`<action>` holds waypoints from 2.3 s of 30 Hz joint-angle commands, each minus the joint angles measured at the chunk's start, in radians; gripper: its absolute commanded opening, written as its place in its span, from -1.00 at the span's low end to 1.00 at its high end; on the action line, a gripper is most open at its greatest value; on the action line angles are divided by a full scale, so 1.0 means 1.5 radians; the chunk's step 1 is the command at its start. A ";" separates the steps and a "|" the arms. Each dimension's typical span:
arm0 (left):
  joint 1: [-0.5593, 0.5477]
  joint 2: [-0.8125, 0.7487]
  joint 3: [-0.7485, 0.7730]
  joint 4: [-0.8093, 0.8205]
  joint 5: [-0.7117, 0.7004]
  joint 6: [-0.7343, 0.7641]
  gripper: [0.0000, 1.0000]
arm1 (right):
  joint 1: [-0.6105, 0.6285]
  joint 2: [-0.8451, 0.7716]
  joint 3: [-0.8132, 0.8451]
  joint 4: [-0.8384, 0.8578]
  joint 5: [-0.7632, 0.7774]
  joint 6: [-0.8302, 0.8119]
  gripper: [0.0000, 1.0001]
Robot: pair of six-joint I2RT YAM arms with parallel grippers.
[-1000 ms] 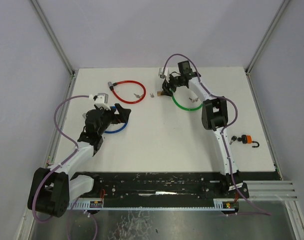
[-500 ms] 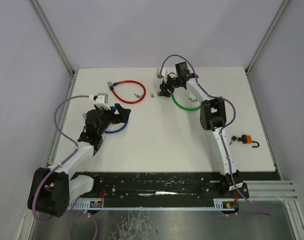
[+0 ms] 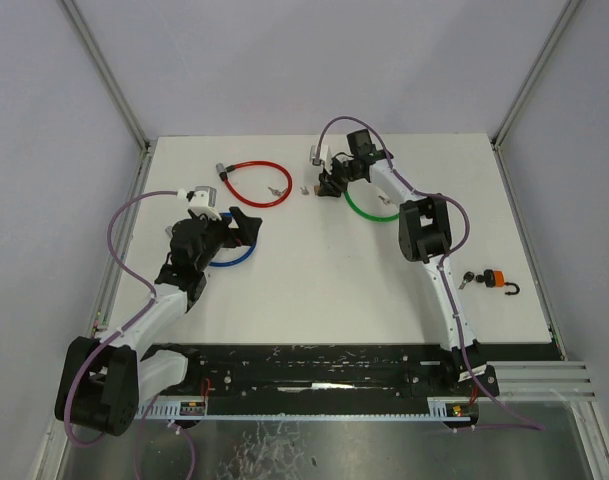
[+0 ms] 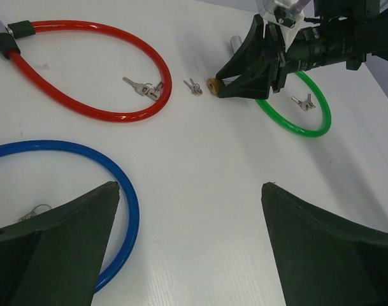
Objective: Lock with the key
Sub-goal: Adjust the lock at the center of the board, then move the lock to the center of the board.
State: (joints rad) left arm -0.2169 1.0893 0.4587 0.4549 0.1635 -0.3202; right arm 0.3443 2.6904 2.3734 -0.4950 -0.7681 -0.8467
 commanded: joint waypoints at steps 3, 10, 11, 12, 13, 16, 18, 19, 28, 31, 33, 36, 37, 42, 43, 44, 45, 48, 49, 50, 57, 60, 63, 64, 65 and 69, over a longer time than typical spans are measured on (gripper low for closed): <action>0.001 -0.010 0.003 0.014 -0.010 0.001 0.83 | 0.009 -0.053 -0.048 -0.106 -0.019 -0.098 -0.27; 0.001 -0.018 0.002 0.011 -0.003 -0.005 0.83 | 0.013 -0.070 -0.068 -0.114 -0.021 -0.127 -0.32; 0.002 -0.020 0.001 0.010 -0.004 -0.005 0.83 | 0.015 -0.070 -0.069 -0.114 -0.022 -0.126 -0.32; 0.001 -0.022 -0.001 0.011 -0.005 -0.005 0.83 | 0.017 -0.071 -0.070 -0.113 -0.022 -0.126 -0.32; 0.001 -0.023 -0.002 0.011 -0.006 -0.006 0.83 | 0.021 -0.072 -0.074 -0.112 -0.020 -0.125 -0.32; 0.001 -0.025 -0.002 0.011 -0.007 -0.006 0.83 | 0.035 -0.077 -0.089 -0.099 -0.010 -0.121 -0.32; 0.002 -0.025 -0.002 0.010 -0.007 -0.006 0.83 | 0.046 -0.080 -0.097 -0.087 -0.002 -0.116 -0.33; 0.001 -0.025 -0.002 0.009 -0.006 -0.006 0.83 | 0.050 -0.081 -0.099 -0.080 -0.001 -0.111 -0.33; 0.002 -0.036 -0.005 0.008 -0.013 -0.002 0.83 | 0.067 -0.096 -0.095 -0.057 -0.002 -0.042 0.19; 0.001 -0.043 -0.007 0.006 -0.013 -0.003 0.83 | 0.067 -0.120 -0.095 -0.048 0.000 -0.019 0.38; 0.001 -0.049 -0.008 0.005 -0.014 -0.003 0.83 | 0.065 -0.142 -0.102 -0.042 0.001 -0.003 0.44; 0.001 -0.062 -0.013 0.005 -0.017 -0.004 0.83 | 0.055 -0.181 -0.115 -0.038 -0.009 0.031 0.46; 0.001 -0.067 -0.015 0.005 -0.017 -0.005 0.83 | 0.050 -0.194 -0.118 -0.043 -0.018 0.042 0.46; 0.001 -0.102 -0.033 0.034 -0.015 -0.012 0.84 | 0.011 -0.252 -0.145 -0.092 -0.069 0.088 0.47; 0.002 -0.111 -0.040 0.046 -0.013 -0.014 0.84 | 0.003 -0.266 -0.159 -0.101 -0.066 0.099 0.47; 0.001 -0.121 -0.047 0.057 -0.010 -0.017 0.84 | -0.005 -0.278 -0.173 -0.112 -0.061 0.101 0.47; 0.001 -0.130 -0.054 0.069 -0.007 -0.020 0.85 | -0.013 -0.292 -0.187 -0.120 -0.051 0.103 0.48; 0.002 -0.148 -0.071 0.102 -0.001 -0.036 0.93 | -0.036 -0.329 -0.237 -0.135 0.000 0.113 0.50; 0.002 -0.148 -0.075 0.113 -0.005 -0.047 0.97 | -0.042 -0.337 -0.258 -0.135 0.024 0.122 0.50; 0.001 -0.147 -0.077 0.120 -0.008 -0.057 1.00 | -0.046 -0.341 -0.272 -0.134 0.050 0.131 0.50; 0.001 -0.124 -0.051 0.081 -0.002 -0.072 1.00 | -0.050 -0.333 -0.323 -0.109 0.206 0.199 0.37; 0.001 -0.136 -0.054 0.072 -0.012 -0.072 1.00 | -0.050 -0.337 -0.339 -0.085 0.231 0.215 0.37; 0.001 -0.145 -0.057 0.067 -0.019 -0.072 1.00 | -0.050 -0.339 -0.344 -0.087 0.229 0.219 0.37; 0.001 -0.146 -0.057 0.065 -0.017 -0.072 1.00 | -0.051 -0.341 -0.345 -0.092 0.228 0.218 0.37; 0.002 -0.147 -0.056 0.063 -0.016 -0.072 1.00 | -0.051 -0.345 -0.347 -0.096 0.223 0.216 0.37; 0.001 -0.150 -0.058 0.065 -0.004 -0.074 1.00 | -0.068 -0.372 -0.360 -0.113 0.189 0.209 0.37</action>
State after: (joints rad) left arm -0.2169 0.8795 0.3546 0.5331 0.1558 -0.4225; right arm 0.2592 2.1986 1.8469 -0.6441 -0.4557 -0.5442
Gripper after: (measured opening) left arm 0.997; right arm 0.687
